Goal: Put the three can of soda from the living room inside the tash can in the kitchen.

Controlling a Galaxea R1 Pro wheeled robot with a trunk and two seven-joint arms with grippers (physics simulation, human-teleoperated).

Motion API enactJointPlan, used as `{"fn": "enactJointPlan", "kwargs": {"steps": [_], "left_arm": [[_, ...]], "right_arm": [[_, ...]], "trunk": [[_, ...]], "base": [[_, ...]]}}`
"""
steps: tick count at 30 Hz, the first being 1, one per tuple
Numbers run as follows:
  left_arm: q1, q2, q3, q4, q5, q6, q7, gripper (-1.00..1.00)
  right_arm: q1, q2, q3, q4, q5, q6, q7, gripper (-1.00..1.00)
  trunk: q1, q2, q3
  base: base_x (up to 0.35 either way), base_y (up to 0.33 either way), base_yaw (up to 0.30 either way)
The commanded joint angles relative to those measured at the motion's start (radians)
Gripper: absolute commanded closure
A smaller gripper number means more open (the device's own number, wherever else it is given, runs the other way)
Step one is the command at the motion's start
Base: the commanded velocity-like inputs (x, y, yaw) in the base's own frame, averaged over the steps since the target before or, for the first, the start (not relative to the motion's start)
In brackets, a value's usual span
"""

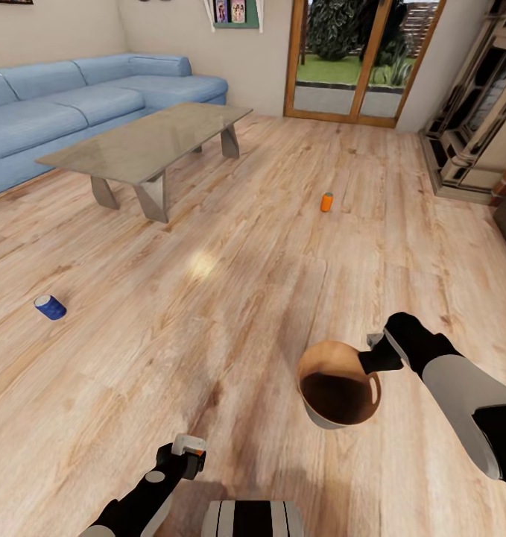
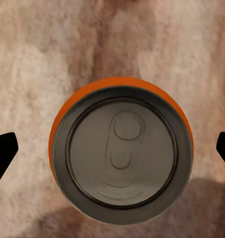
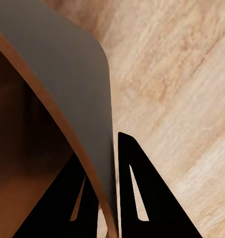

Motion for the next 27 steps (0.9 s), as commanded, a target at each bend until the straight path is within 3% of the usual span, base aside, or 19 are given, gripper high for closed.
{"fn": "enactJointPlan", "kwargs": {"steps": [1, 12, 13, 24, 27], "left_arm": [[0.0, 0.0, 0.0, 0.0, 0.0, 0.0, 0.0, -1.0], [0.001, -0.001, 0.0, 0.0, -0.001, -0.002, 0.002, -1.0], [0.001, -0.001, 0.0, 0.0, -0.001, -0.002, 0.002, 1.0], [0.0, -0.001, 0.0, 0.002, -0.001, 0.001, 0.001, 1.0], [0.0, -0.002, 0.0, 0.003, -0.002, 0.003, 0.001, 1.0]], "right_arm": [[0.0, 0.002, -0.003, 0.0, -0.022, 0.004, 0.003, 1.0], [0.0, 0.008, -0.002, -0.001, -0.021, 0.004, 0.001, 1.0], [0.0, 0.008, -0.001, -0.001, -0.021, 0.004, 0.002, 1.0], [0.001, 0.009, -0.001, -0.001, -0.022, 0.004, 0.002, 1.0], [0.001, 0.012, -0.001, -0.001, -0.022, 0.004, 0.002, 1.0]], "trunk": [[0.0, 0.0, 0.0], [0.0, 0.0, 0.0], [0.0, 0.0, 0.0], [0.0, 0.0, 0.0], [-0.001, 0.001, 0.012]], "base": [[0.009, 0.006, 0.0], [0.002, 0.001, 0.0], [0.0, 0.0, 0.0], [0.0, 0.0, 0.0], [0.0, 0.0, 0.0]]}}
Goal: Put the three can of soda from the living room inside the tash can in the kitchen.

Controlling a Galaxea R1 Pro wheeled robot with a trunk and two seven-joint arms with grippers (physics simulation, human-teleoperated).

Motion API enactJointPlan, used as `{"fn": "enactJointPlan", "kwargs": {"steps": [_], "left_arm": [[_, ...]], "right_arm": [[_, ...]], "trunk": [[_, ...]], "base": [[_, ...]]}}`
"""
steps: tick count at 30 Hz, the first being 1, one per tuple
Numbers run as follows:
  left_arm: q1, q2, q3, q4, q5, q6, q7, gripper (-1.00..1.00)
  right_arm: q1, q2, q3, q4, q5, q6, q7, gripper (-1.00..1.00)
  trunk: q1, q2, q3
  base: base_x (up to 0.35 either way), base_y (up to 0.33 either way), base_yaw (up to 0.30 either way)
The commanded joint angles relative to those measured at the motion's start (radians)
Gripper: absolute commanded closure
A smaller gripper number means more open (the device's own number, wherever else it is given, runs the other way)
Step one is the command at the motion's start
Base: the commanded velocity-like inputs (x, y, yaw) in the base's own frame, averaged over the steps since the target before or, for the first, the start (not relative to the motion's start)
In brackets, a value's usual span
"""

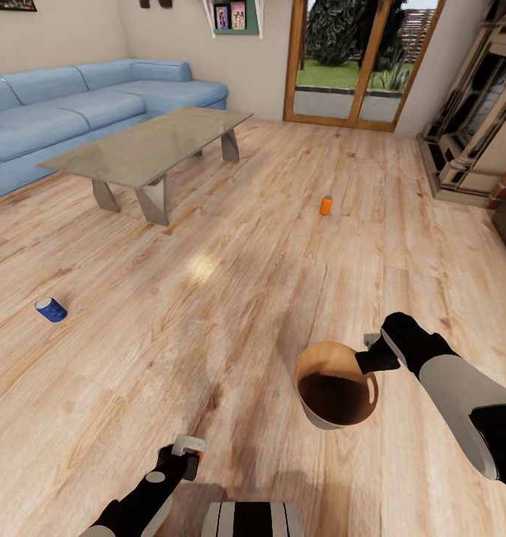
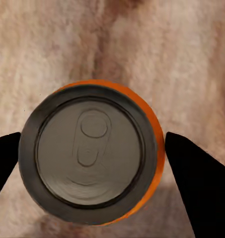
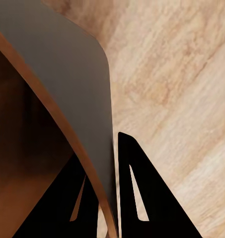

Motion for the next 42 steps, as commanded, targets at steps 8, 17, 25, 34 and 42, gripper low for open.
{"fn": "enactJointPlan", "kwargs": {"steps": [8, 17, 25, 34, 42], "left_arm": [[0.0, 0.0, 0.0, 0.0, 0.0, 0.03, 0.0, 1.0], [0.0, 0.001, 0.0, 0.001, 0.0, 0.034, -0.003, 1.0], [-0.004, 0.036, 0.003, -0.062, 0.01, 0.083, -0.091, 1.0], [0.002, 0.162, 0.084, -0.492, 0.106, 0.278, -0.103, 1.0], [0.002, 0.223, 0.181, -0.765, 0.111, 0.496, -0.236, 1.0]], "right_arm": [[0.0, 0.006, -0.003, 0.0, -0.025, 0.004, 0.003, 1.0], [0.0, 0.014, -0.003, 0.0, -0.025, 0.004, 0.002, 1.0], [0.0, 0.03, -0.003, 0.004, -0.026, 0.004, 0.003, 1.0], [0.007, 0.041, -0.003, 0.007, -0.027, 0.004, 0.006, 1.0], [0.026, 0.063, -0.003, 0.006, -0.025, 0.004, 0.001, 1.0]], "trunk": [[-0.017, 0.029, 0.028], [-0.052, 0.092, 0.056], [-0.082, 0.148, 0.081], [-0.117, 0.211, 0.11], [-0.147, 0.267, 0.135]], "base": [[0.0, 0.0, 0.0], [0.0, 0.0, 0.0], [0.0, 0.0, 0.0], [0.0, 0.0, 0.0], [0.0, 0.0, 0.0]]}}
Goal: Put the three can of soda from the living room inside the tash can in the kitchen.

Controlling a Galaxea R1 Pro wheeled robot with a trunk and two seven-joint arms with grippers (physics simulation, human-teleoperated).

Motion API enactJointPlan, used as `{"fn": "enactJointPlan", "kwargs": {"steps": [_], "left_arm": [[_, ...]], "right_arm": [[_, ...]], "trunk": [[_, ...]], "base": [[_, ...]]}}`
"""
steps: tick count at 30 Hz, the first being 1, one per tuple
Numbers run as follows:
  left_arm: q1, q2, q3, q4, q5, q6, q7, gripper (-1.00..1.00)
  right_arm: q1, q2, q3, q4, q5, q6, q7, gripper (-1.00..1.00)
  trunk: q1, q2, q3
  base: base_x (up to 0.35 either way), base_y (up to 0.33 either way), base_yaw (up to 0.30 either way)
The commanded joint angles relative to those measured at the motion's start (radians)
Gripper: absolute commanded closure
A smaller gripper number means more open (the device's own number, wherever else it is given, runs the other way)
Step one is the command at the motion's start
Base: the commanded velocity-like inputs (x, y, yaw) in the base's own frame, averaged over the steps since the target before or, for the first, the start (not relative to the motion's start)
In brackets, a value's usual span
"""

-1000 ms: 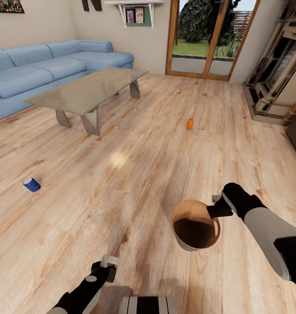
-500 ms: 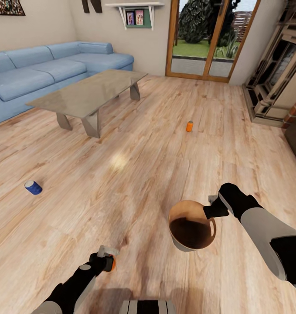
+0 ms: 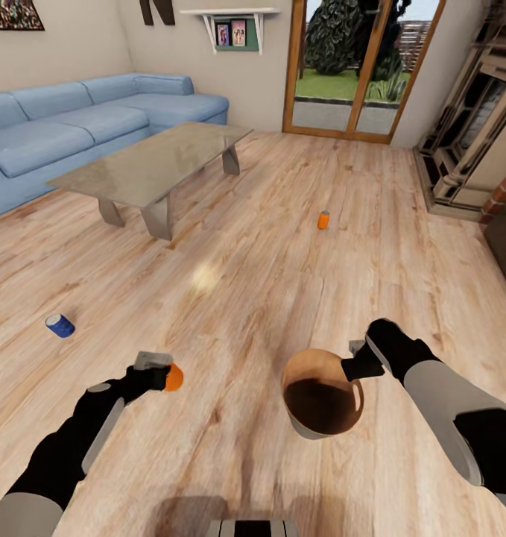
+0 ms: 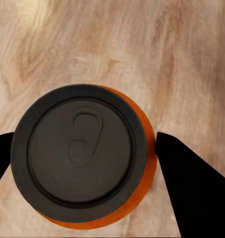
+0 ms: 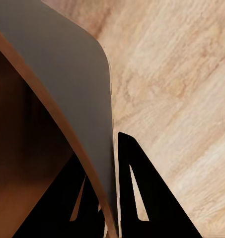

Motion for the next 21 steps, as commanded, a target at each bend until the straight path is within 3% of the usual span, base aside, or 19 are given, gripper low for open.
{"fn": "enactJointPlan", "kwargs": {"steps": [1, 3, 7, 10, 11, 13, 18, 21], "left_arm": [[0.0, 0.015, 0.005, -0.07, -0.003, 0.075, -0.059, 1.0], [-0.001, 0.022, 0.007, -0.124, -0.002, 0.146, -0.136, 1.0], [-0.006, 0.03, 0.008, -0.221, -0.009, 0.321, -0.439, 1.0], [-0.015, 0.03, 0.006, -0.246, -0.012, 0.388, -0.564, 1.0], [-0.036, 0.029, 0.002, -0.255, -0.013, 0.428, -0.641, 1.0], [-0.065, 0.026, -0.002, -0.26, -0.014, 0.458, -0.702, 1.0], [-0.111, 0.019, -0.005, -0.271, -0.009, 0.495, -0.768, 1.0], [-0.142, 0.019, -0.006, -0.32, -0.006, 0.539, -0.803, 1.0]], "right_arm": [[0.003, 0.005, -0.004, 0.001, -0.026, 0.004, 0.002, 1.0], [0.004, 0.01, -0.004, 0.001, -0.026, 0.004, 0.0, 1.0], [0.006, 0.029, -0.003, 0.001, -0.021, 0.004, -0.008, 1.0], [0.006, 0.044, -0.001, 0.001, -0.02, 0.004, -0.012, 1.0], [0.006, 0.058, 0.003, 0.001, -0.019, 0.004, -0.015, 1.0], [0.006, 0.075, 0.009, 0.001, -0.019, 0.004, -0.027, 1.0], [0.006, 0.116, 0.013, 0.002, -0.021, 0.004, -0.076, 1.0], [0.009, 0.14, 0.015, 0.003, -0.021, 0.004, -0.092, 1.0]], "trunk": [[-0.004, 0.007, 0.003], [-0.012, 0.021, 0.009], [-0.027, 0.049, 0.022], [-0.038, 0.07, 0.031], [-0.042, 0.077, 0.035], [-0.05, 0.091, 0.041], [-0.069, 0.126, 0.056], [-0.081, 0.147, 0.066]], "base": [[0.0, 0.0, 0.0], [0.0, 0.0, 0.0], [0.0, 0.0, 0.0], [0.0, 0.0, 0.0], [0.0, 0.0, 0.0], [0.0, 0.0, 0.0], [0.0, 0.0, 0.0], [0.0, 0.0, 0.0]]}}
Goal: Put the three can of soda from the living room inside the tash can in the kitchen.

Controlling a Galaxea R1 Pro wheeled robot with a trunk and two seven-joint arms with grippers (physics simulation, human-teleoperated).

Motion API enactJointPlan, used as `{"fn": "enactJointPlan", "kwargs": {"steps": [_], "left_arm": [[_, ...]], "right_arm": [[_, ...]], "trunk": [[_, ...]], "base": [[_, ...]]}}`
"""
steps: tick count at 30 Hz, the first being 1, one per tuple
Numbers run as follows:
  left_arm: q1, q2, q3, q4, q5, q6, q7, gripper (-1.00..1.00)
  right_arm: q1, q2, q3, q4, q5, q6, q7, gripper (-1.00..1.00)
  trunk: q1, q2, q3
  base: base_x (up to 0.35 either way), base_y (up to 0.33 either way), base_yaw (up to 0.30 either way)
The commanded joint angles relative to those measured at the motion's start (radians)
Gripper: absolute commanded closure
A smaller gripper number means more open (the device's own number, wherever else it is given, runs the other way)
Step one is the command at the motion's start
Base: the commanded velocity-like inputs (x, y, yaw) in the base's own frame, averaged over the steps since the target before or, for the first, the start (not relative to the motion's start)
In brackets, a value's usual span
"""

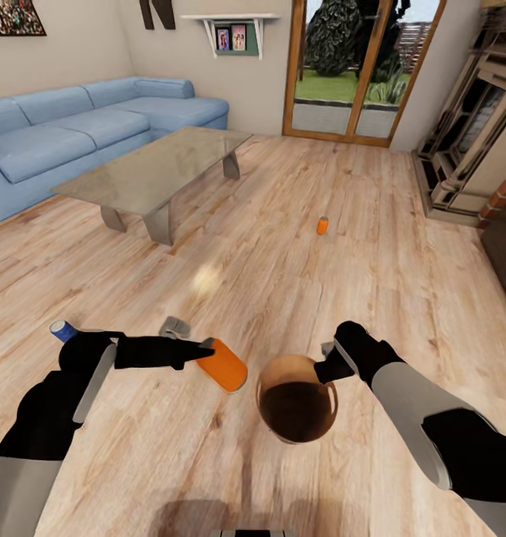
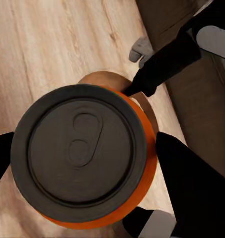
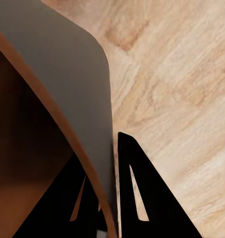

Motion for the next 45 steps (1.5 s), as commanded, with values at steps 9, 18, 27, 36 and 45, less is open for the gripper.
{"fn": "enactJointPlan", "kwargs": {"steps": [9, 18, 27, 36, 45], "left_arm": [[-0.048, -0.006, 0.001, -0.044, -0.007, 0.015, -0.078, 1.0], [-0.048, -0.053, -0.091, -0.023, -0.024, 0.015, -0.036, 1.0], [-0.047, -0.082, -0.165, -0.018, -0.025, -0.002, 0.027, 1.0], [-0.043, -0.086, -0.266, 0.102, -0.027, -0.128, 0.103, 1.0], [-0.036, -0.086, -0.34, 0.153, -0.027, -0.23, 0.171, 1.0]], "right_arm": [[0.005, 0.054, -0.002, 0.0, -0.027, 0.003, -0.052, 1.0], [0.003, 0.099, -0.002, -0.011, -0.027, 0.003, -0.072, 1.0], [0.001, 0.133, -0.003, -0.016, -0.028, 0.003, -0.072, 1.0], [-0.002, 0.15, -0.004, -0.016, -0.031, 0.003, -0.072, 1.0], [-0.006, 0.169, -0.004, -0.014, -0.032, 0.003, -0.072, 1.0]], "trunk": [[-0.027, 0.049, 0.022], [-0.027, 0.049, 0.022], [-0.027, 0.049, 0.022], [-0.027, 0.049, 0.022], [-0.027, 0.049, 0.022]], "base": [[0.0, 0.0, 0.0], [0.0, 0.0, 0.0], [0.0, 0.0, 0.0], [0.0, 0.0, 0.0], [0.0, 0.0, 0.0]]}}
